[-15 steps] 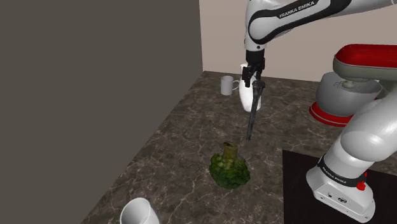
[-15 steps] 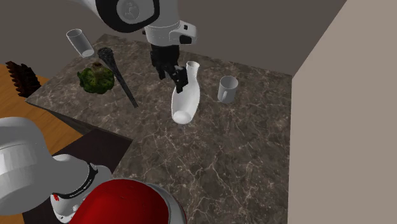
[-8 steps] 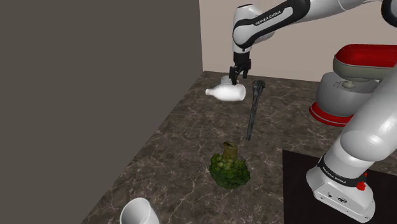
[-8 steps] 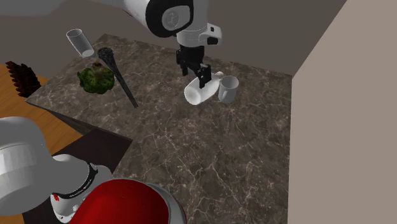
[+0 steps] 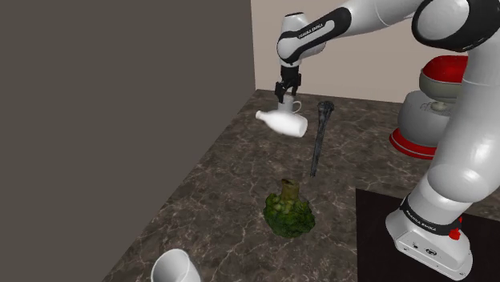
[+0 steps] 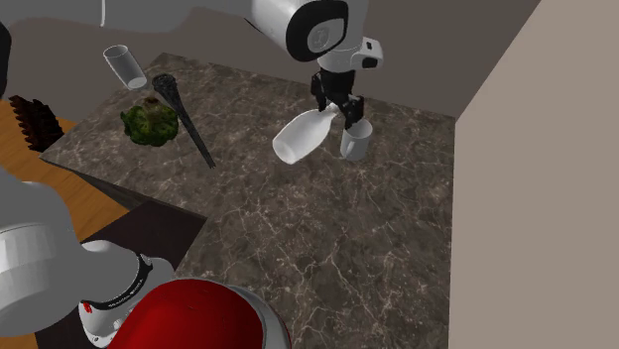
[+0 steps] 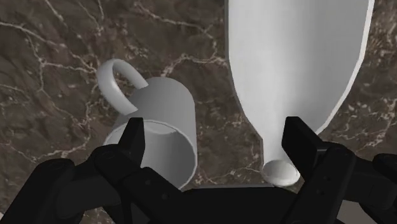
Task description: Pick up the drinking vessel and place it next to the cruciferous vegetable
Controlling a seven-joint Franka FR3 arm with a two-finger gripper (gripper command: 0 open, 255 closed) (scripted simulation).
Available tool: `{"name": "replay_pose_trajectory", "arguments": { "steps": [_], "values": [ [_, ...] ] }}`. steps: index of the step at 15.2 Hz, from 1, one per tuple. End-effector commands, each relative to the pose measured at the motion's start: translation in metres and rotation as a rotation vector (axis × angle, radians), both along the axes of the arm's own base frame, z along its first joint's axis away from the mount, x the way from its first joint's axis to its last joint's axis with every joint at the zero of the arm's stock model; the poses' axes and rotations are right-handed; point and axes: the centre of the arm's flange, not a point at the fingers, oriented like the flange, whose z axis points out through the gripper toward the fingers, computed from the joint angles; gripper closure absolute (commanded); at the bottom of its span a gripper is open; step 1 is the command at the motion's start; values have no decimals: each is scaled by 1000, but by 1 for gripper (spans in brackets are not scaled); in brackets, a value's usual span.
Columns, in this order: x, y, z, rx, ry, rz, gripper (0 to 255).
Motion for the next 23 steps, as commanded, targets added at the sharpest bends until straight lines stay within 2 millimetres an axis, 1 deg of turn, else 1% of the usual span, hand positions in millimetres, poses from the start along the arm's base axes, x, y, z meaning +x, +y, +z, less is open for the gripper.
{"name": "replay_pose_trajectory", "arguments": {
  "steps": [1, 2, 3, 9, 10, 18, 19, 23],
  "values": [
    [24, -6, -9, 2, -17, -4, 0],
    [35, -9, -12, 3, -24, -6, 0],
    [38, -10, -12, 4, -27, -6, 0],
    [41, -10, -44, 4, -27, -6, 0],
    [41, -10, -52, 4, -27, -6, 0],
    [41, -10, -52, 4, -27, -6, 0],
    [41, -10, -52, 4, -27, -6, 255],
    [41, -10, -52, 4, -27, -6, 255]
  ]
}}
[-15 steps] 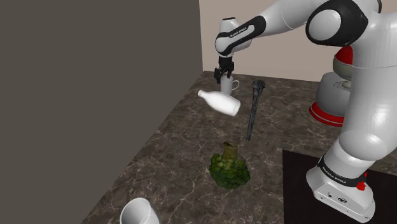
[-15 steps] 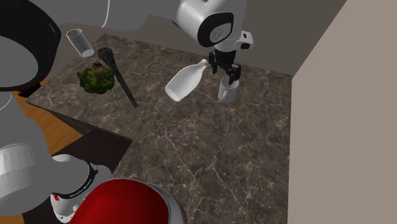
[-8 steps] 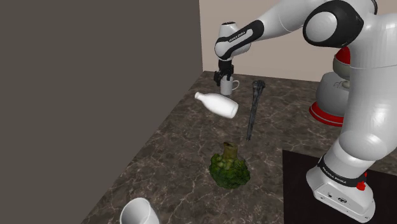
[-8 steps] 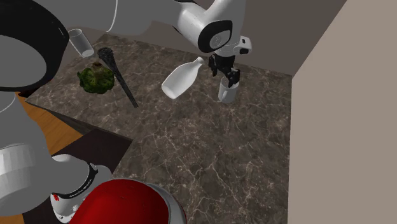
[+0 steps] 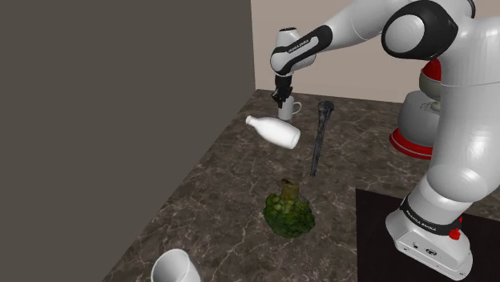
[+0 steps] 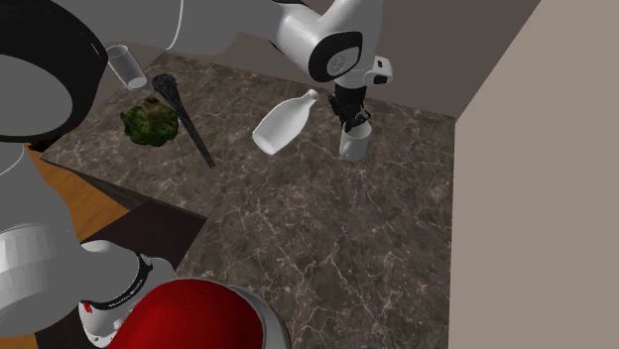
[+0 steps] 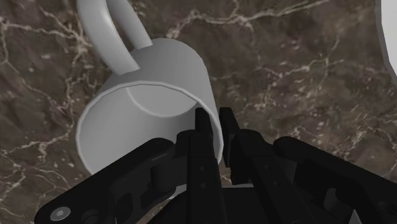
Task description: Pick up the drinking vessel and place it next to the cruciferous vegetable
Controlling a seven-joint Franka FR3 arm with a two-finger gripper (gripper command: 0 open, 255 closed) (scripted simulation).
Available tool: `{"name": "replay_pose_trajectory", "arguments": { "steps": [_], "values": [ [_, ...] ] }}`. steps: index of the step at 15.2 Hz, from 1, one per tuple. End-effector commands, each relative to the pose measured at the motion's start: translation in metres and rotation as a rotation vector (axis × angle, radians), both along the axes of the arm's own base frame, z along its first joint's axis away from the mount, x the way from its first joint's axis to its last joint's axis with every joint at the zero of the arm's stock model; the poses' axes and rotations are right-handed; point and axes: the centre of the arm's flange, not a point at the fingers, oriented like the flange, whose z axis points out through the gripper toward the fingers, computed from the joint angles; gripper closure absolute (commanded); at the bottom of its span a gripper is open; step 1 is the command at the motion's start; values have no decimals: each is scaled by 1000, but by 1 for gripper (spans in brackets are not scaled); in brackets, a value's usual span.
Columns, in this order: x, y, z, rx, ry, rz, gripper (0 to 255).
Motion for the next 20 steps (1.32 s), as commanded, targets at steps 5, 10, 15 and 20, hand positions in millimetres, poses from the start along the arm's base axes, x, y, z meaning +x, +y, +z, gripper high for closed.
{"name": "replay_pose_trajectory", "arguments": {
  "steps": [5, 10, 15, 20],
  "values": [
    [0, 0, 0, 0, 0, 0, 255],
    [0, 0, 26, 0, 0, 0, 255],
    [0, 0, 53, 0, 0, 0, 255],
    [0, 0, 79, 0, 0, 0, 255]
  ]
}}
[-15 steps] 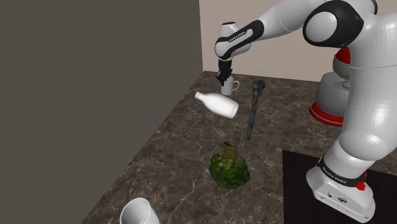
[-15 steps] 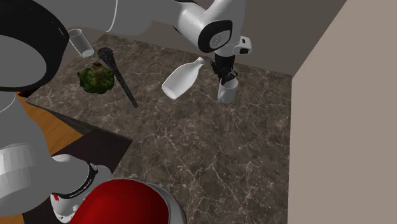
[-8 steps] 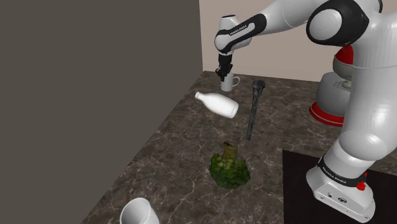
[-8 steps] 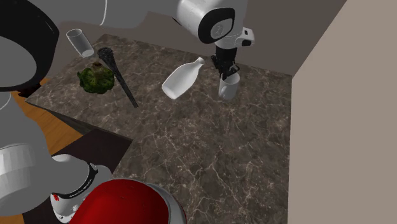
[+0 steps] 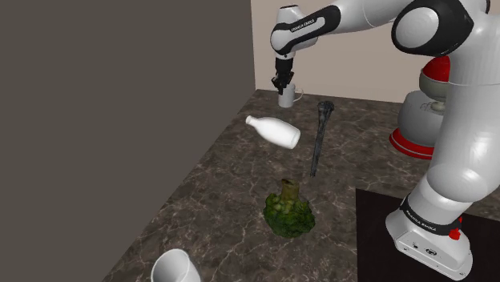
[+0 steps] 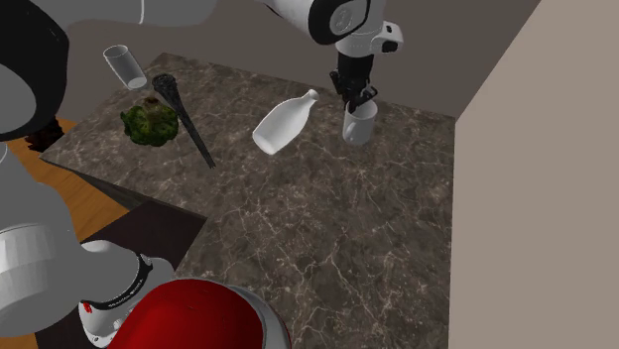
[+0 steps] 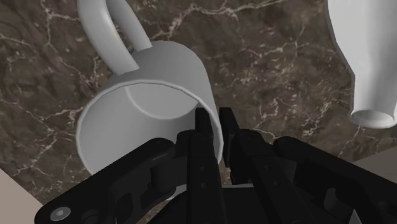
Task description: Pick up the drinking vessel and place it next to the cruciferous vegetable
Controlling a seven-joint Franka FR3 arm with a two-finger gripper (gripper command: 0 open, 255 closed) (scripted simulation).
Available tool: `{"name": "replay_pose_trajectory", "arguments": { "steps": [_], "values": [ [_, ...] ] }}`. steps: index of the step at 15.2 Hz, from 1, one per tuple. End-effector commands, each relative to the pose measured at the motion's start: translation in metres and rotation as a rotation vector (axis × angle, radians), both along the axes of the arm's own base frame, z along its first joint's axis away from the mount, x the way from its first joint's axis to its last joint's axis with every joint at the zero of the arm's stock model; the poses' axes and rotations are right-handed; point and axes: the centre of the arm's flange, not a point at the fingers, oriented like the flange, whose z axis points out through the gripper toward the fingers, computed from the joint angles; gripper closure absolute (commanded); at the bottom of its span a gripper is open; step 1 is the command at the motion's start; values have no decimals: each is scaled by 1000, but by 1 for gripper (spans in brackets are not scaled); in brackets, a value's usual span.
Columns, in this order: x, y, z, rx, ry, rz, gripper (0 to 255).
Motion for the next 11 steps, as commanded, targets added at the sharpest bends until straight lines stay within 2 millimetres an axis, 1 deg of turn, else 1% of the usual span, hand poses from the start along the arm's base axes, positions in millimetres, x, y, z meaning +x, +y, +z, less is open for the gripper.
{"name": "replay_pose_trajectory", "arguments": {
  "steps": [1, 11],
  "values": [
    [0, 0, 11, 0, 0, 0, 255],
    [0, 0, 64, 0, 0, 0, 255]
  ]
}}
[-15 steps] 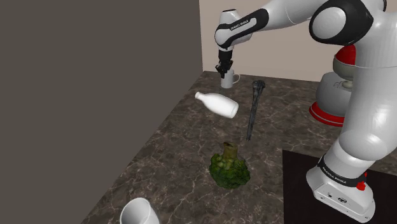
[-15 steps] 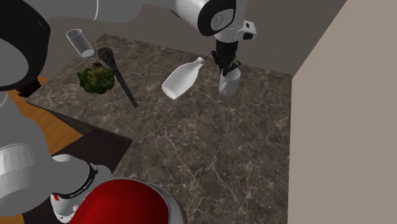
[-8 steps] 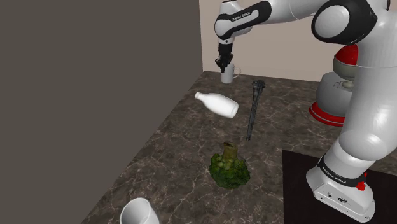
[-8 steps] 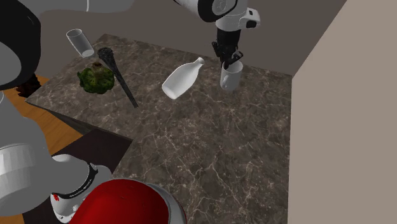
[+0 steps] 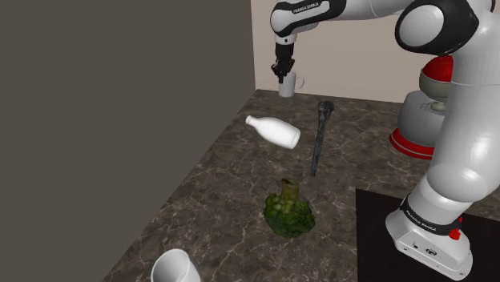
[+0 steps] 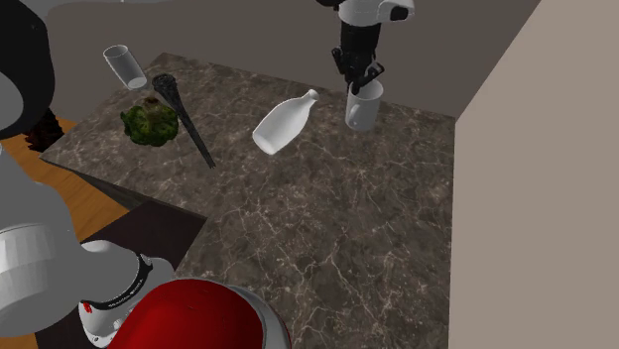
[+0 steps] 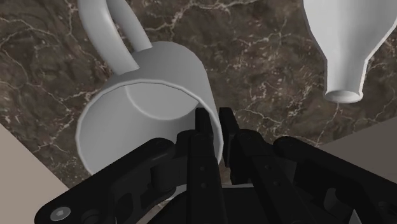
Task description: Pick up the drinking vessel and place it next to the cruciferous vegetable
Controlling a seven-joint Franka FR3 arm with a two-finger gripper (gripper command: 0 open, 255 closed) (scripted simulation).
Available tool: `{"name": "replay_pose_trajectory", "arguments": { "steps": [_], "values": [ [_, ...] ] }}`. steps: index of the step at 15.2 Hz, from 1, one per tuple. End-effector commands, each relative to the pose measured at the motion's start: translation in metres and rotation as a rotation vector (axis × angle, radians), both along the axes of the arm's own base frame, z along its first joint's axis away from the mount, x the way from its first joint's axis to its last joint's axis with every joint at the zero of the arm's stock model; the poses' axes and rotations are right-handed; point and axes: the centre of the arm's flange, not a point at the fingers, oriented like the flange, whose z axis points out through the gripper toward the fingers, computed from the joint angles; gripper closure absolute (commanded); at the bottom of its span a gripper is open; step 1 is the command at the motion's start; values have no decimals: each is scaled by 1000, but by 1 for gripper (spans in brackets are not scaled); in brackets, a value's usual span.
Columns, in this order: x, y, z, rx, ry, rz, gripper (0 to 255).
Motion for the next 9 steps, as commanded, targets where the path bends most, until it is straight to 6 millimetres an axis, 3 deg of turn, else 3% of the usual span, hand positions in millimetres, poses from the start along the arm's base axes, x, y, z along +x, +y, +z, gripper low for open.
{"name": "replay_pose_trajectory", "arguments": {
  "steps": [1, 9],
  "values": [
    [0, 0, 12, 0, 0, 0, 255],
    [0, 0, 54, 0, 0, 0, 255]
  ]
}}
